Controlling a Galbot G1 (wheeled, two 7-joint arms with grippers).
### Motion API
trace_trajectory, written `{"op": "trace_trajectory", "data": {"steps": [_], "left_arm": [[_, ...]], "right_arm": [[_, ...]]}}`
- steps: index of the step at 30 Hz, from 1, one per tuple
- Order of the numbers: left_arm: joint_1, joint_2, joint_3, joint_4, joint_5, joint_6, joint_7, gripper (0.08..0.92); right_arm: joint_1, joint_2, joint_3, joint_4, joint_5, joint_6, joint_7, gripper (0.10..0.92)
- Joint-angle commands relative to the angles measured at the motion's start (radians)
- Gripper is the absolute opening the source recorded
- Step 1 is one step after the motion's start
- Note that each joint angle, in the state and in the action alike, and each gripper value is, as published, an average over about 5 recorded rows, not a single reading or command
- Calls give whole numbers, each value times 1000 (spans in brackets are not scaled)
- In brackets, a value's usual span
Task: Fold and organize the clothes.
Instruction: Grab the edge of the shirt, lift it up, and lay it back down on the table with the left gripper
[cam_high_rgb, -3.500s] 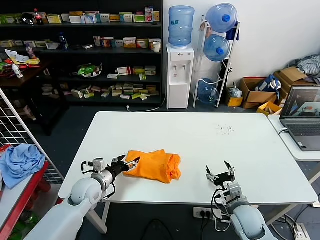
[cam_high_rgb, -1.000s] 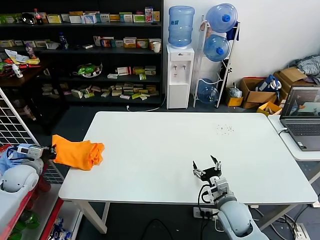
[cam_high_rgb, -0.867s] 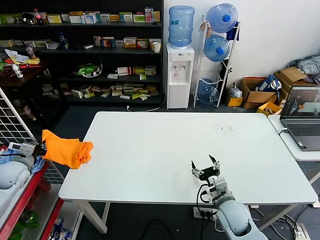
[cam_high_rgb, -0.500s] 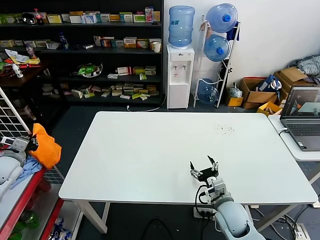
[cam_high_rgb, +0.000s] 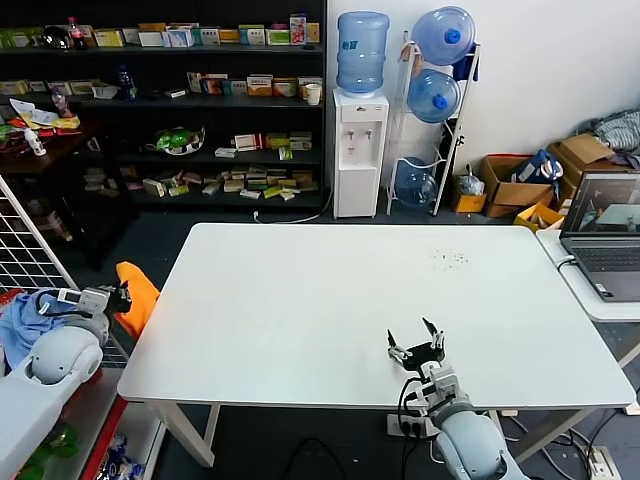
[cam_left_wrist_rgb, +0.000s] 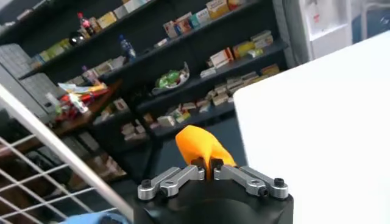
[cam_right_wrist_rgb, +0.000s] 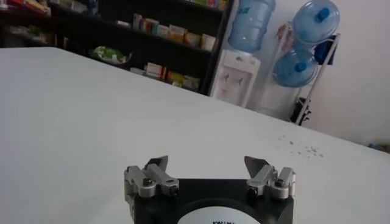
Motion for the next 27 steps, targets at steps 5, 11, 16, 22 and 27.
{"op": "trace_trajectory", "data": {"steps": [5,11,16,22,27], "left_arm": [[15,-138,46,-259,-242,59,-159,131],[-11,-302,110,-242,-238,47,-186,131],[-25,-460,142,-157,-190,13,-189,131],[-13,-667,159,-92,-125,-49,-199,131],[-5,-816,184,-51,-70,-99,-201,131]], "right_arm": [[0,0,3,-17,-10,-3,0,823],[-4,-3,16,-33,-17,17,-6,823],[-17,-6,41,-28,-19,37,-13,823],[-37,-18,84,-29,-12,73,-29,823],[-51,-24,106,-28,-1,85,-34,823]]}}
